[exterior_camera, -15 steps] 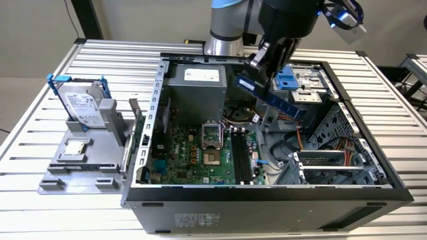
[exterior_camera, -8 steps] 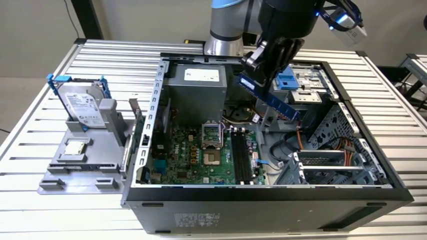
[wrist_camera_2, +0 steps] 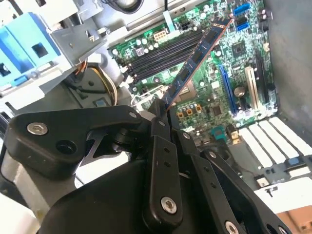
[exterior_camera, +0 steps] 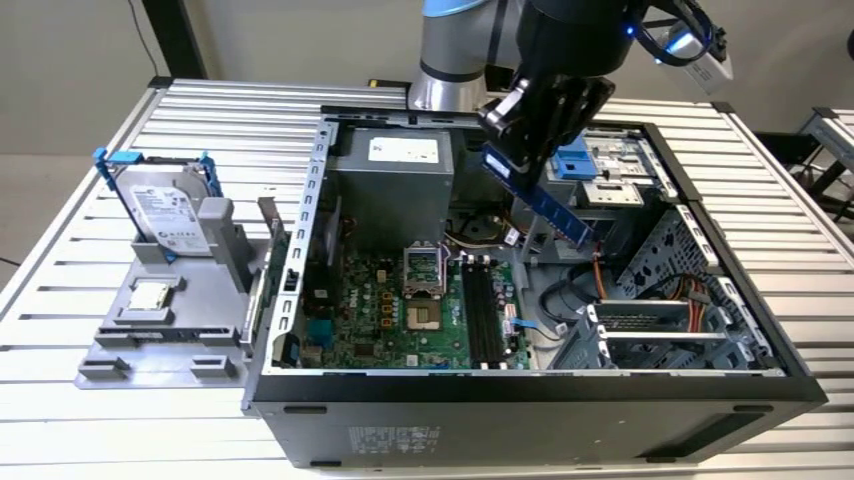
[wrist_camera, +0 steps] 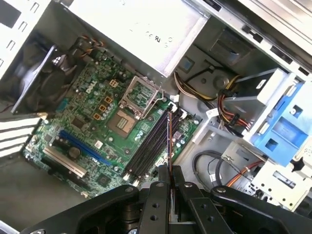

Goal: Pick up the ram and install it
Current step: 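Insert the ram into the slot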

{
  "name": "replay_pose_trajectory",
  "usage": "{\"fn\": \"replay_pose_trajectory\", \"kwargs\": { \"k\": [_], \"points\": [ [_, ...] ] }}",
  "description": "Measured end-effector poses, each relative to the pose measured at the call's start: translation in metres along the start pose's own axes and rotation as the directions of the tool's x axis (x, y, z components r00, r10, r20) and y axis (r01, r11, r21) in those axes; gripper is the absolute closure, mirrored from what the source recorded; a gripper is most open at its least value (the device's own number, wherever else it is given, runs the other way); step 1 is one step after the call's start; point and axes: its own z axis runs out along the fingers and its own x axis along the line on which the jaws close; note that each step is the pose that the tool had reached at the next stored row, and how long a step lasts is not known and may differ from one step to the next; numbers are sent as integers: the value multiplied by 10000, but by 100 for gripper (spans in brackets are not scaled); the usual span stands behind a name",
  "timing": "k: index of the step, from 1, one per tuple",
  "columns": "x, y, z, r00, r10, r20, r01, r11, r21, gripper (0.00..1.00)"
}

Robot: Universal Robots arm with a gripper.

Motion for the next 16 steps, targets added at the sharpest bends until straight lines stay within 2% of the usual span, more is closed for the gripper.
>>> {"fn": "replay_pose_trajectory", "kwargs": {
  "k": [4, 7, 12, 16],
  "points": [
    [0, 0, 0, 9980, 632, 11, -632, 9980, 1, 100],
    [0, 0, 0, 9939, 1100, 21, -1100, 9939, 0, 100],
    [0, 0, 0, 9806, 1958, 37, -1958, 9806, 0, 100],
    [0, 0, 0, 9662, 2576, 49, -2576, 9662, -2, 100]
  ]
}}
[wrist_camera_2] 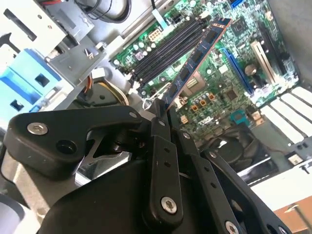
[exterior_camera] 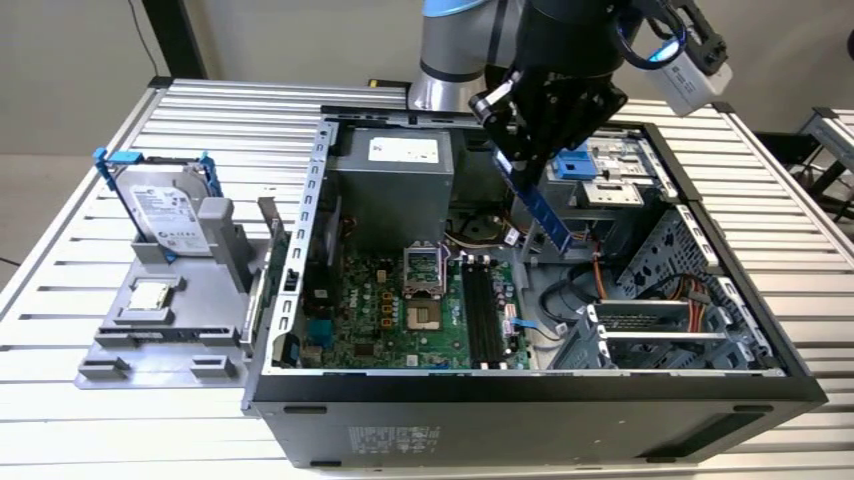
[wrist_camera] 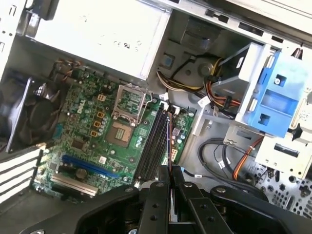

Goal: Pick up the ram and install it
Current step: 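Insert the ram into the slot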

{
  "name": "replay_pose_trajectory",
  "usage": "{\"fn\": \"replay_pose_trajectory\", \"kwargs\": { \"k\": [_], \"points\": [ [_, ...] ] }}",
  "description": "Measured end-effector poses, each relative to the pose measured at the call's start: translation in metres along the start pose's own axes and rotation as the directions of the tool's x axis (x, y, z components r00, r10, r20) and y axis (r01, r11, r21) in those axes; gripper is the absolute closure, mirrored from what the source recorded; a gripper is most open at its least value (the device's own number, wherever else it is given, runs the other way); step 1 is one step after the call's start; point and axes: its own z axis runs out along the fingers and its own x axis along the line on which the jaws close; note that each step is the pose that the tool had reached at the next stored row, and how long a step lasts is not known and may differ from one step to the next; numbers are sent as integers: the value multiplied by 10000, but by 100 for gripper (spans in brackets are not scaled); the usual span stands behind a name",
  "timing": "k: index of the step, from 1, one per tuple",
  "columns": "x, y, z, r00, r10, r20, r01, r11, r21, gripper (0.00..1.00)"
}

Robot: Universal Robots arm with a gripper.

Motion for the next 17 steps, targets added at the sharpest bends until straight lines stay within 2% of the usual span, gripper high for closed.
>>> {"fn": "replay_pose_trajectory", "kwargs": {
  "k": [4, 8, 12, 17],
  "points": [
    [0, 0, 0, 9983, 590, 11, -590, 9983, 1, 100],
    [0, 0, 0, 9933, 1155, 21, -1155, 9933, 1, 100],
    [0, 0, 0, 9857, 1686, 32, -1686, 9857, 0, 100],
    [0, 0, 0, 9735, 2285, 43, -2285, 9735, -1, 100]
  ]
}}
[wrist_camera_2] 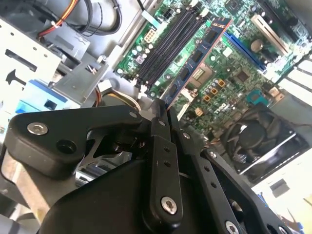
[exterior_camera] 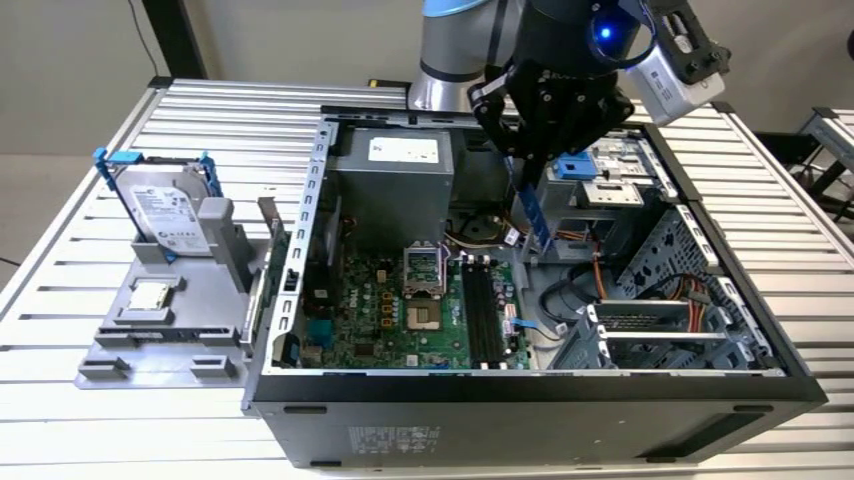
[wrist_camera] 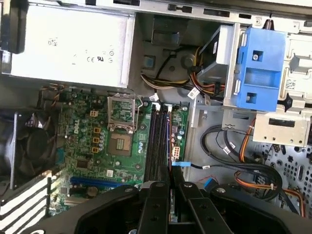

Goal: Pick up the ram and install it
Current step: 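Insert the ram into the slot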

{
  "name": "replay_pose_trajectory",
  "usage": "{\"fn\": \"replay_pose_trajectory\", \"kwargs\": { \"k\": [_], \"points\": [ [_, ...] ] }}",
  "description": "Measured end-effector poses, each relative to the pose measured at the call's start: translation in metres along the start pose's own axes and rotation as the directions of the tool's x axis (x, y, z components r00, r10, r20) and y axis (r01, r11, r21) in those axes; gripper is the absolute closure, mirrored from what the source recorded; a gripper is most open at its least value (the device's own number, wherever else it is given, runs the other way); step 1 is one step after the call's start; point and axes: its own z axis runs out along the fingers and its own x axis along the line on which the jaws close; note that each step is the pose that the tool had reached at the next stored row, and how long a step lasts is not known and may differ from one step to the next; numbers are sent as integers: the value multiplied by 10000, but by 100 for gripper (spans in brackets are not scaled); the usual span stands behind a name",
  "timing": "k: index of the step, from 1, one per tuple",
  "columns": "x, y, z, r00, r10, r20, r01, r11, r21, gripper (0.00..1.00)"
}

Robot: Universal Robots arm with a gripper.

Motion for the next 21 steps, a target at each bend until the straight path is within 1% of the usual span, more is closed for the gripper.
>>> {"fn": "replay_pose_trajectory", "kwargs": {
  "k": [3, 9, 11, 13, 17, 21],
  "points": [
    [0, 0, 0, 9995, 315, 6, -315, 9995, 0, 100],
    [-4, 0, 0, 9994, 333, 6, -333, 9994, -1, 100],
    [-24, -2, 1, 9994, 345, 5, -345, 9994, 0, 100],
    [-63, -4, 8, 9993, 363, 7, -363, 9993, -3, 100],
    [-126, -9, 47, 9991, 424, 7, -424, 9991, -1, 100],
    [-145, -12, 115, 9985, 549, 10, -549, 9985, -2, 100]
  ]
}}
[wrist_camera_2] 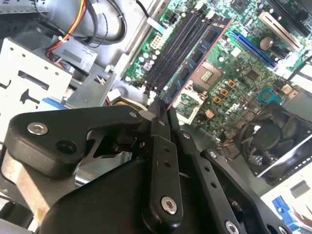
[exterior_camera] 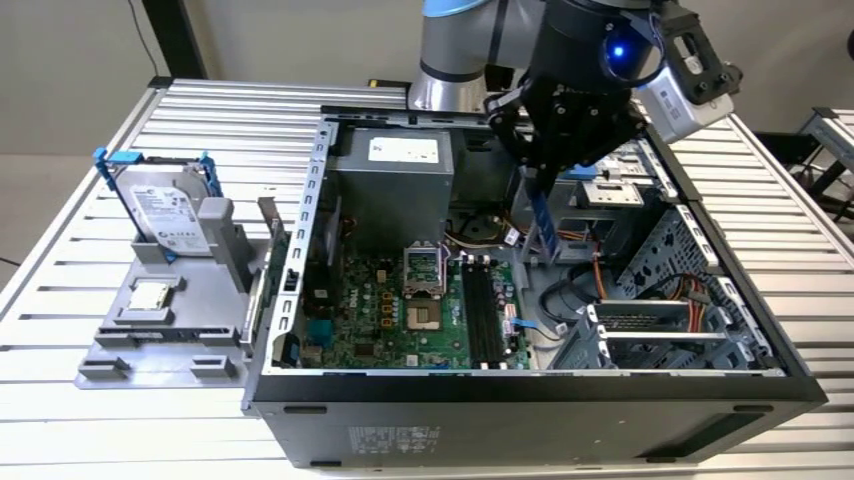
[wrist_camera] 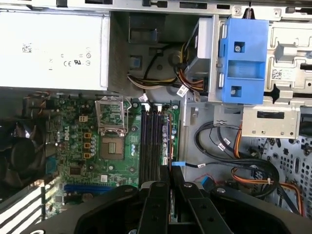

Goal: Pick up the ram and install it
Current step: 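Insert the ram into the slot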

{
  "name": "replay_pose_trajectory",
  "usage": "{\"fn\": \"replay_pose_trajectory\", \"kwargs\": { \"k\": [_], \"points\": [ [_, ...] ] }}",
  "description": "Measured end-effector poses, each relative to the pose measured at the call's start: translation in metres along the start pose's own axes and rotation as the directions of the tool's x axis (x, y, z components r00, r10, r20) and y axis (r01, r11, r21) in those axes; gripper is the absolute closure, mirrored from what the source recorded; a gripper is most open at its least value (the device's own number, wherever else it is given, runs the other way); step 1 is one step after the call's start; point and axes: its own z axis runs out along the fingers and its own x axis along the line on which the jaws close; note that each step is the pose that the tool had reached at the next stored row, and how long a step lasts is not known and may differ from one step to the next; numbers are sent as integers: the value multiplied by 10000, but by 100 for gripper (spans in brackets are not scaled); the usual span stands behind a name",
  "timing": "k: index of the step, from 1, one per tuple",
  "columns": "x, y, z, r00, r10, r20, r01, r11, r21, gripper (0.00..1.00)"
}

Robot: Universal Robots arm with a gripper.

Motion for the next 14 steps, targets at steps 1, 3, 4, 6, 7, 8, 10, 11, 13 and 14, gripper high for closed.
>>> {"fn": "replay_pose_trajectory", "kwargs": {
  "k": [1, 3, 4, 6, 7, 8, 10, 11, 13, 14],
  "points": [
    [-1, 0, 17, 10000, 34, 1, -34, 10000, 0, 100],
    [-2, -1, 49, 9999, 101, 2, -101, 9999, 1, 100],
    [-2, -1, 63, 9999, 128, 4, -128, 9999, 1, 100],
    [-3, -2, 82, 9999, 149, 8, -149, 9999, 2, 100],
    [-3, -2, 90, 9999, 154, 10, -154, 9999, 1, 100],
    [-3, -2, 94, 9999, 157, 11, -157, 9999, 3, 100],
    [-2, -2, 94, 9999, 159, 11, -159, 9999, 5, 100],
    [-2, -2, 97, 9999, 159, 11, -159, 9999, 2, 100],
    [-2, -2, 100, 9999, 159, 11, -159, 9999, 2, 100],
    [-2, -2, 100, 9999, 159, 12, -159, 9999, 2, 100]
  ]
}}
